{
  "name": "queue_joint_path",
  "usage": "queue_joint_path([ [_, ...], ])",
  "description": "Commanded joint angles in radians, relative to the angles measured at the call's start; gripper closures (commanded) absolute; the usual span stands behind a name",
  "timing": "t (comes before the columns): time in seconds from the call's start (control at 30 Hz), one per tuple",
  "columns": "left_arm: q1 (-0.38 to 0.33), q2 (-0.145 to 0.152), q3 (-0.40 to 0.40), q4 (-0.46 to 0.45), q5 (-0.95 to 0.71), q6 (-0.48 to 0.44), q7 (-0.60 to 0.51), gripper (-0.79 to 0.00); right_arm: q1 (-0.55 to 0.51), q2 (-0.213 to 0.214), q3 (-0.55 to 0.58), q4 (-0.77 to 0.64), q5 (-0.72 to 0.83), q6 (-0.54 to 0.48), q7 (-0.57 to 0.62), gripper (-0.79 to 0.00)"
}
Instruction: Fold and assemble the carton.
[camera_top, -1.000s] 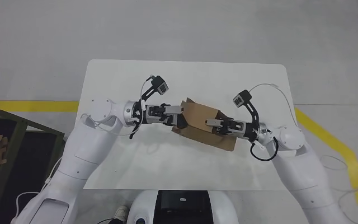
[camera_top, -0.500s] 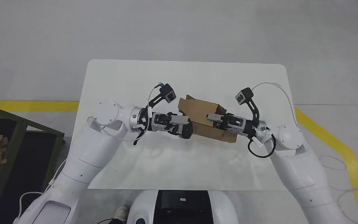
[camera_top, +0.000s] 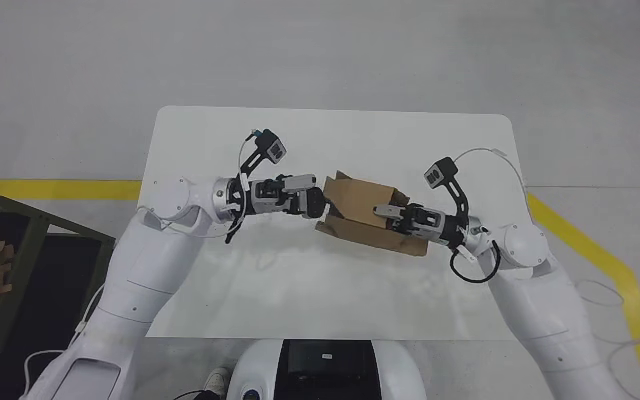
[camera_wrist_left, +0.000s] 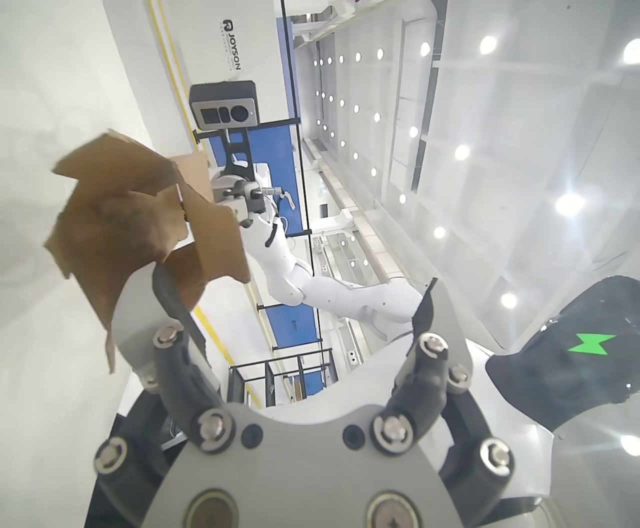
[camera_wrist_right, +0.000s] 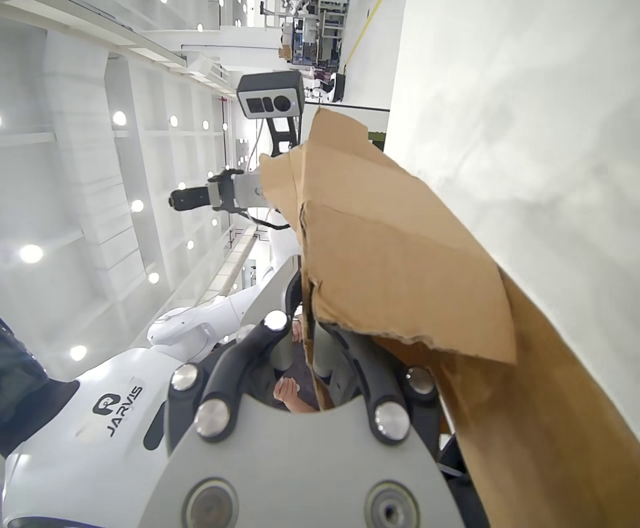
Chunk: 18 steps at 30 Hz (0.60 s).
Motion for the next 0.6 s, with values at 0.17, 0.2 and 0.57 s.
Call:
queue_joint_path([
  [0.17,0.006,-0.002,0.027,-0.017,0.046,-0.011,0.004,-0.785,-0.003,-0.001,-0.006,-0.022,0.009,0.005,-0.006,0.0],
  [0.2,0.004,-0.004,0.031,-0.021,0.042,-0.015,0.008,-0.785,-0.003,-0.002,-0.007,-0.023,0.007,0.005,-0.007,0.0],
  [0.57,-0.006,-0.011,0.055,-0.031,0.027,-0.02,-0.001,-0.785,-0.006,-0.002,-0.002,-0.015,-0.022,-0.004,-0.048,0.0],
])
